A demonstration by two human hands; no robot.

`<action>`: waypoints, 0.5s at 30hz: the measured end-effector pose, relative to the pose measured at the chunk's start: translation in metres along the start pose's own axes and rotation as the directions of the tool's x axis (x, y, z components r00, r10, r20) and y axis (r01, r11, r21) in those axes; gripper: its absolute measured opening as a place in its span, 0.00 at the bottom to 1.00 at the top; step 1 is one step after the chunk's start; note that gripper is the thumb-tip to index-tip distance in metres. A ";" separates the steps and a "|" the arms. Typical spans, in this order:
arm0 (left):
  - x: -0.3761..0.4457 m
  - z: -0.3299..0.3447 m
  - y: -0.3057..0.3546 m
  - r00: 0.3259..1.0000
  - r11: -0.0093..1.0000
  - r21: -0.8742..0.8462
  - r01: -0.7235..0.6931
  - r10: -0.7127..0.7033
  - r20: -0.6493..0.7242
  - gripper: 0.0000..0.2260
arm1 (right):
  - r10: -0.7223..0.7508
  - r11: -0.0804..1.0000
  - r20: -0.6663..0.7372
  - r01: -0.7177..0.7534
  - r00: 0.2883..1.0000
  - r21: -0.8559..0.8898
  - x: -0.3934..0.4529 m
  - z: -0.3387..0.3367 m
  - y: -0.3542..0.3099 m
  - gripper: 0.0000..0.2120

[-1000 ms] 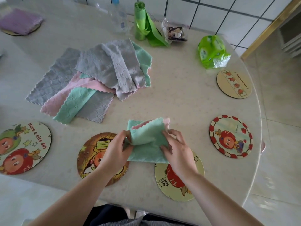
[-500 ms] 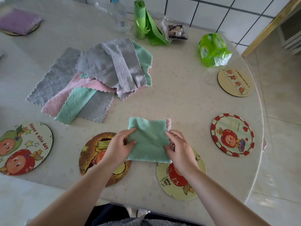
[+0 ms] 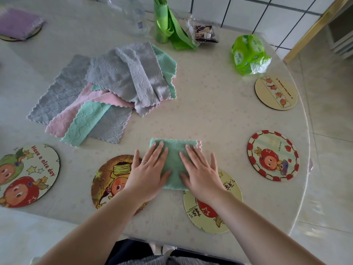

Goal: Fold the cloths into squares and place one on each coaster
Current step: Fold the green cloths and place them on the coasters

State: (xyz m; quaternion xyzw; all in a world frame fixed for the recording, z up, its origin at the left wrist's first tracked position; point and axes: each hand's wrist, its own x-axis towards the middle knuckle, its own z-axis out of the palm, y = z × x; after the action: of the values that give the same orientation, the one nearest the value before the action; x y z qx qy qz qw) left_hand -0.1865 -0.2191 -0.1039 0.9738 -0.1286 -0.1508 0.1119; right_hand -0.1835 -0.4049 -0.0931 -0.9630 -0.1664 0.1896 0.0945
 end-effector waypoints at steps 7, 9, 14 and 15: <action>0.005 -0.007 -0.006 0.999 0.999 -0.031 0.038 -0.037 0.028 0.32 | 0.155 0.981 -0.013 -0.153 0.988 0.120 0.008 -0.006 0.011 0.37; -0.003 -0.010 -0.009 0.983 0.978 -0.141 0.152 -0.165 -0.086 0.32 | 0.267 0.928 -0.110 -0.225 0.957 0.296 0.004 -0.011 0.012 0.34; -0.015 -0.017 -0.011 0.930 0.901 -0.319 0.294 -0.346 -0.120 0.24 | 0.390 0.724 0.036 -0.330 0.920 0.606 -0.007 -0.015 0.011 0.27; -0.013 -0.018 -0.009 0.937 0.896 -0.339 0.286 -0.336 -0.096 0.22 | 0.395 0.672 0.067 -0.338 0.916 0.659 -0.005 -0.016 0.008 0.27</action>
State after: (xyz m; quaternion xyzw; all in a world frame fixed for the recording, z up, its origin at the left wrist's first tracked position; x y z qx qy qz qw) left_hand -0.1907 -0.2039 -0.0864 0.9592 0.0641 -0.1110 0.2522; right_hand -0.1790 -0.4159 -0.0787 -0.8876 0.1116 0.2113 0.3937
